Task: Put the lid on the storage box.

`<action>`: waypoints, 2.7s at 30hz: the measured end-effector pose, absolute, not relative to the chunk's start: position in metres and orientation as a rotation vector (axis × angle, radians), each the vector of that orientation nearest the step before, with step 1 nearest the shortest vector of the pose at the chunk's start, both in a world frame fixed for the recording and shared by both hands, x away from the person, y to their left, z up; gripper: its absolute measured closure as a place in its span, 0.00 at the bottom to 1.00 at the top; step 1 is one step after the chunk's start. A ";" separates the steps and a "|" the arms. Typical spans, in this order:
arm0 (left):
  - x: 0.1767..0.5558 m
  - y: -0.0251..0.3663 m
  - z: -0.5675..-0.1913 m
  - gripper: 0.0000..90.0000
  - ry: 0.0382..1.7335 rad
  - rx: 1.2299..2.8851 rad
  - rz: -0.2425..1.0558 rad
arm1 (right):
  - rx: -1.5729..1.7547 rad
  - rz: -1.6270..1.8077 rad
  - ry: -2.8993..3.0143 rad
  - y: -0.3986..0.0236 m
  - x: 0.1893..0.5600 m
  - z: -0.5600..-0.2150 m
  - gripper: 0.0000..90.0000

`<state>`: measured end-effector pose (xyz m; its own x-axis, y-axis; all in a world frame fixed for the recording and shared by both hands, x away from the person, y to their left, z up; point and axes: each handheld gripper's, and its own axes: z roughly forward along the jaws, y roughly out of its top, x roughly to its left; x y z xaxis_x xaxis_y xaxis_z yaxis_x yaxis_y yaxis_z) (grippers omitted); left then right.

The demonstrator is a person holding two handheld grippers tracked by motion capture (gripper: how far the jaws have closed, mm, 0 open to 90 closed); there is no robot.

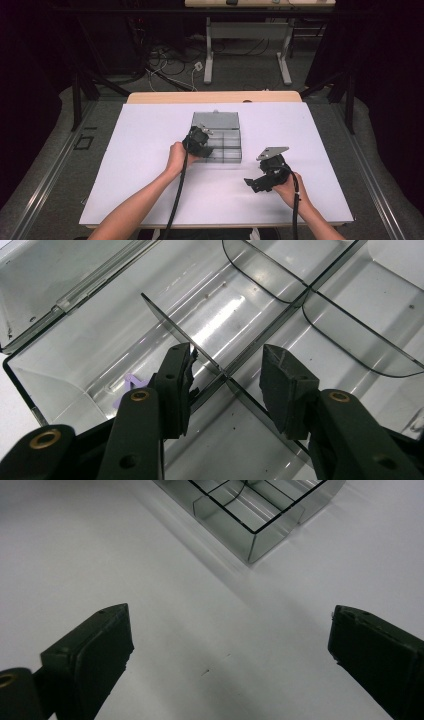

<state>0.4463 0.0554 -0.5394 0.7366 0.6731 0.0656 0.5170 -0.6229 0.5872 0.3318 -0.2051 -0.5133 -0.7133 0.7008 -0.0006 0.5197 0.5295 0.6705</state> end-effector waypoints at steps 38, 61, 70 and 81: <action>0.446 0.056 -0.540 0.62 0.896 2.389 0.378 | 1.113 0.970 2.454 -0.210 0.376 -0.512 0.07; 0.446 0.056 -0.540 0.62 0.893 2.387 0.379 | 1.156 0.917 2.366 -0.203 0.438 -0.515 0.69; 0.446 0.056 -0.540 0.62 0.894 2.386 0.373 | 1.190 0.966 2.316 -0.194 0.461 -0.520 0.97; 0.447 0.056 -0.540 0.62 0.892 2.388 0.365 | 1.235 0.931 2.338 -0.183 0.493 -0.528 1.00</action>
<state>0.4465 0.0565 -0.5397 0.7418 0.6682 0.0565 0.5159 -0.6225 0.5885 0.4928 -0.1832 -0.5284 -0.5659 0.8244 0.0073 0.6038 0.4084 0.6846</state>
